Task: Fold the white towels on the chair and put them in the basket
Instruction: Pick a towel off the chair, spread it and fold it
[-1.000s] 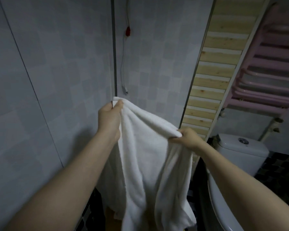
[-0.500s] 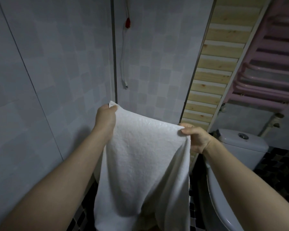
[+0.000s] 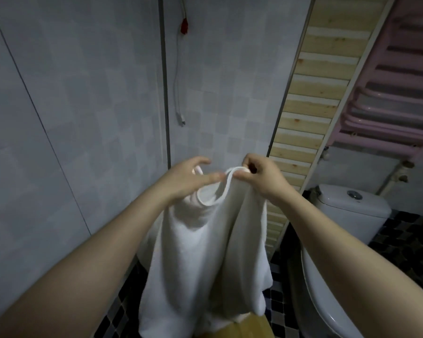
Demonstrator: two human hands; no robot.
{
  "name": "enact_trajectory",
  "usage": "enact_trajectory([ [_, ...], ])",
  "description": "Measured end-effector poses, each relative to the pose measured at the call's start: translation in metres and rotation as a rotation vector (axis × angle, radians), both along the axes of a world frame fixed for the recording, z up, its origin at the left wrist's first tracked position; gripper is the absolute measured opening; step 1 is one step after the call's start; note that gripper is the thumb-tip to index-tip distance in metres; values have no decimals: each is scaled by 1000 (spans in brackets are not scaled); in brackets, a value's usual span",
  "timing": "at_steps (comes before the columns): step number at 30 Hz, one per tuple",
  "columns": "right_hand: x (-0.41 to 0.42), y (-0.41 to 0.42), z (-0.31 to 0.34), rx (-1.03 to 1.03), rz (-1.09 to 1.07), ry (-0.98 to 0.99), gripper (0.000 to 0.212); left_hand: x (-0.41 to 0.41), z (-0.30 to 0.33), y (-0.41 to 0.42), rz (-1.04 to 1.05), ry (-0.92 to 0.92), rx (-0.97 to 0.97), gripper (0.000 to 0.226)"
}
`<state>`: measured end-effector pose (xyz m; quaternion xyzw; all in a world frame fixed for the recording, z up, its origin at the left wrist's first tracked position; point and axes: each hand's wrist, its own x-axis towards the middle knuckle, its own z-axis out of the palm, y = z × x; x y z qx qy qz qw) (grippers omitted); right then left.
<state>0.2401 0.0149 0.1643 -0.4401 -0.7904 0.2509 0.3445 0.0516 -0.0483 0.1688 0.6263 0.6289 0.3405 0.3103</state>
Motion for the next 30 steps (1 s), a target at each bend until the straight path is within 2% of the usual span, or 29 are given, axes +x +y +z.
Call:
enact_trajectory([
  [1, -3, -3, 3, -38, 65, 10, 24, 6, 1, 1, 20, 111, 17, 84],
  [2, -6, -5, 5, -59, 114, 6, 20, 12, 1, 2, 24, 187, 37, 78],
  [4, -13, -8, 6, -63, 153, -17, 17, 23, -1, 5, 7, 266, 87, 36],
  [5, -16, -9, 6, -59, 164, -21, 14, 27, -1, 5, 13, 288, 103, 23],
  [9, -19, -13, -3, -78, 217, 46, 3, 25, -7, 5, 5, 405, 141, 18],
  [12, -19, -12, -17, -138, 215, 122, 14, 15, -9, 6, 21, 370, 168, 18],
  [15, -19, -13, -31, -200, 223, 202, 13, 13, -12, 9, 42, 344, 210, 13],
  [20, -16, -16, -64, -431, 382, 38, 24, 8, -11, 8, 145, 212, 295, 10],
  [22, -10, -17, -70, -577, 422, 16, 13, 4, -11, 9, 214, 187, 310, 10],
  [23, -7, -16, -71, -636, 437, 42, 10, 1, -12, 9, 249, 180, 313, 10],
  [26, 3, -12, -71, -760, 467, 170, 25, -8, -21, 12, 321, 174, 281, 11],
  [28, 8, -13, -69, -822, 421, 311, 15, -12, -30, 12, 345, 153, 257, 12],
  [29, 9, -14, -66, -807, 363, 379, 3, -15, -34, 12, 350, 137, 249, 12],
  [30, 10, -11, -64, -718, 278, 414, 13, -16, -36, 12, 348, 121, 243, 13],
])
